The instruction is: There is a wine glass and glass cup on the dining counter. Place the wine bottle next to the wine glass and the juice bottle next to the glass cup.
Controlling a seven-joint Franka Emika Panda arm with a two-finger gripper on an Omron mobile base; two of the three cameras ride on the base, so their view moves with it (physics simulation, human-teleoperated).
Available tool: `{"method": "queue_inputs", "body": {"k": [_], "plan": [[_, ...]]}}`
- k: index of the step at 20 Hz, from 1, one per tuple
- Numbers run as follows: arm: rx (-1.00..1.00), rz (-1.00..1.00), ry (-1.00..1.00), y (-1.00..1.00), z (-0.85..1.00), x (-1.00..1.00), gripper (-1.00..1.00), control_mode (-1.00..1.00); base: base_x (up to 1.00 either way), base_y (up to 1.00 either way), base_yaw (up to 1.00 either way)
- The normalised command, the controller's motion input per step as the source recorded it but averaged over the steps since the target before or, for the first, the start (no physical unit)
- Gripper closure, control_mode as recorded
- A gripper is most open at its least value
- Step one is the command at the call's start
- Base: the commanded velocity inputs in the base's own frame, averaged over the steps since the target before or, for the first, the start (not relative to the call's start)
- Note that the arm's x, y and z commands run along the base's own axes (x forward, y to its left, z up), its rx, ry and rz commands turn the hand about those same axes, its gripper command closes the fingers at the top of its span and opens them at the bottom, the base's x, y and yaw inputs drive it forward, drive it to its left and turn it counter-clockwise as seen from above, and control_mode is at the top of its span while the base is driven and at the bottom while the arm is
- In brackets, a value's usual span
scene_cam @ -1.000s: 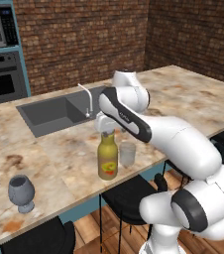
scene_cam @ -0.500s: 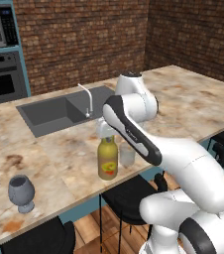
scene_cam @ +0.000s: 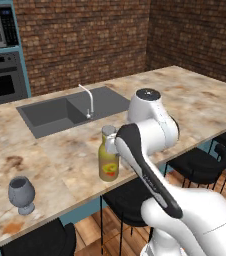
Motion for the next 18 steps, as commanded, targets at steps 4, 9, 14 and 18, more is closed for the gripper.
{"method": "queue_inputs", "body": {"k": [4,9,14,18], "plan": [[0.0,-0.19,-0.04,-0.11,0.0,-0.68,-1.0,-1.0,0.0,0.0,0.0],[0.0,-0.14,-0.1,-0.1,-0.09,-0.66,-1.0,-1.0,0.0,0.0,0.0],[0.1,-0.11,-0.03,-0.16,-0.03,-0.51,-1.0,-1.0,0.0,0.0,0.0],[0.18,-0.07,0.0,-0.16,0.04,-0.48,-1.0,-1.0,0.0,0.0,0.0]]}}
